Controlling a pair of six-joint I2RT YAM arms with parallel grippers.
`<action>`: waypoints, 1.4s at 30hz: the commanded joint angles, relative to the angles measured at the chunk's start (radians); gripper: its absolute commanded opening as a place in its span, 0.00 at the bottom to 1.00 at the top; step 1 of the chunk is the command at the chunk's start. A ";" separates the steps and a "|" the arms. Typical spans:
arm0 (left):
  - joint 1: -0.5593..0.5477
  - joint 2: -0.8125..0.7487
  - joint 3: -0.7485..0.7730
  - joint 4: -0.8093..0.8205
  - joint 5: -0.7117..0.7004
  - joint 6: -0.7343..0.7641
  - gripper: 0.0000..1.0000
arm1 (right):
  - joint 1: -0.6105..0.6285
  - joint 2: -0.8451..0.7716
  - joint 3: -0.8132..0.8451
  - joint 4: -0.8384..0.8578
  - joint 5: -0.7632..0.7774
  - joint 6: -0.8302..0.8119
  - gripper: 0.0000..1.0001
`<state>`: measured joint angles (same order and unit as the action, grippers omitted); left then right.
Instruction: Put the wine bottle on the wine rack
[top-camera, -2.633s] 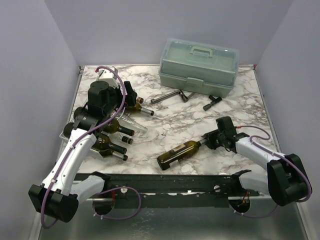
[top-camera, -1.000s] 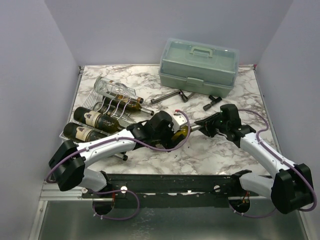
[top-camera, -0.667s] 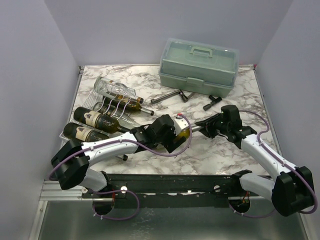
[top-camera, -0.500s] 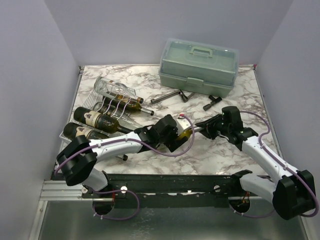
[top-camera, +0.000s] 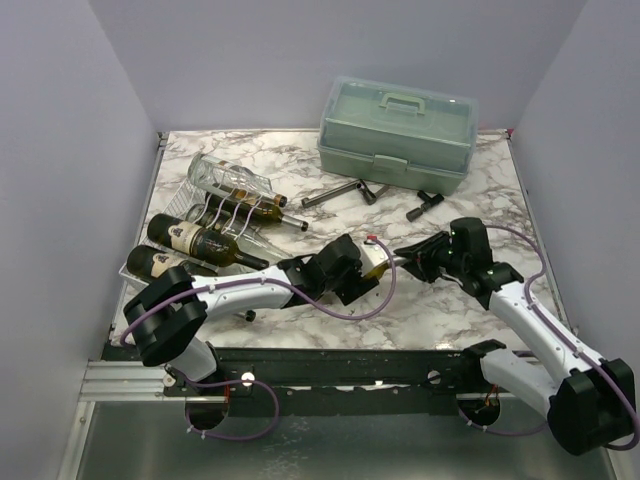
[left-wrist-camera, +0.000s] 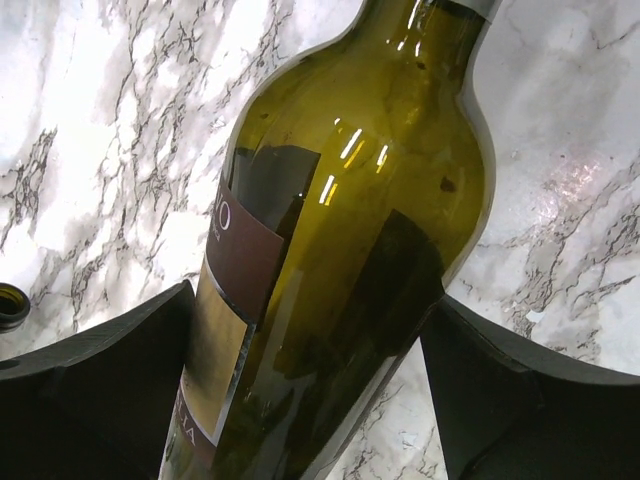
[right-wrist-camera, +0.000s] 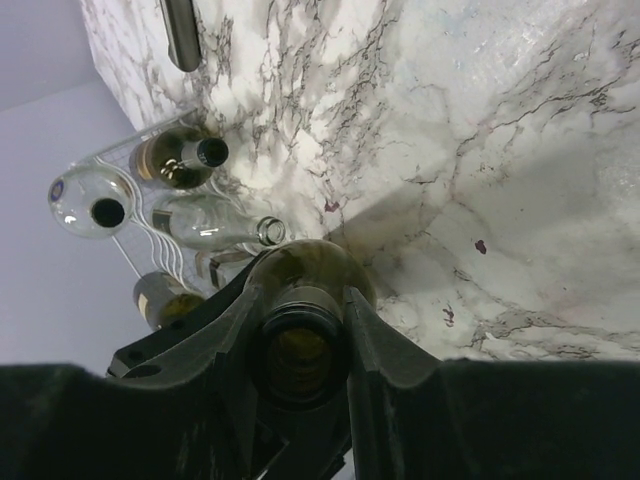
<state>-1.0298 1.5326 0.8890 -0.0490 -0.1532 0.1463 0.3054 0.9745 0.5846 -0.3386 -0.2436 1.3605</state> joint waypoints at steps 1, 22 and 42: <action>0.009 0.026 0.011 0.044 -0.074 0.017 0.37 | 0.006 -0.043 0.017 -0.084 -0.068 -0.126 0.25; -0.006 -0.093 -0.086 0.084 0.026 0.227 0.00 | 0.005 -0.022 0.262 -0.446 0.100 -0.760 1.00; -0.010 -0.273 -0.178 0.030 0.262 0.379 0.00 | 0.006 0.081 0.125 -0.309 -0.666 -0.925 0.95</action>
<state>-1.0313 1.2957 0.7082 -0.0494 0.0441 0.4862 0.3077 1.0584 0.7151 -0.6819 -0.8013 0.4568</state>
